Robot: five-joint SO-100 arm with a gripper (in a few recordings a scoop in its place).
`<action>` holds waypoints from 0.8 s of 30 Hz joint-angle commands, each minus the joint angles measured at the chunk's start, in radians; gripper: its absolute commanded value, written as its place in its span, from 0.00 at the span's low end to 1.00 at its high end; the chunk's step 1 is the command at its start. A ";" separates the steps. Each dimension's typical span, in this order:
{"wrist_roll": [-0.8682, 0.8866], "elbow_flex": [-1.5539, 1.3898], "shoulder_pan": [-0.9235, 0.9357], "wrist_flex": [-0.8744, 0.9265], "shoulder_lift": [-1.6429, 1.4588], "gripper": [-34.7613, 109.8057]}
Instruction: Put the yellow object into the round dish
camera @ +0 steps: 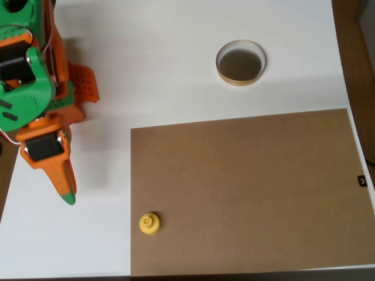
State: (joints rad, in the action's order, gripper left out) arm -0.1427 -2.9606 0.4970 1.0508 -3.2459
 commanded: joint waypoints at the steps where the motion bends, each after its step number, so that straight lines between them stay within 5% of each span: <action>1: -0.032 0.014 0.014 0.021 -0.023 0.31; 24: -0.089 0.067 -0.107 0.044 -0.020 0.34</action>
State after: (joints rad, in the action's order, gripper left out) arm -0.2086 -2.9606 0.4065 1.0784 -3.2459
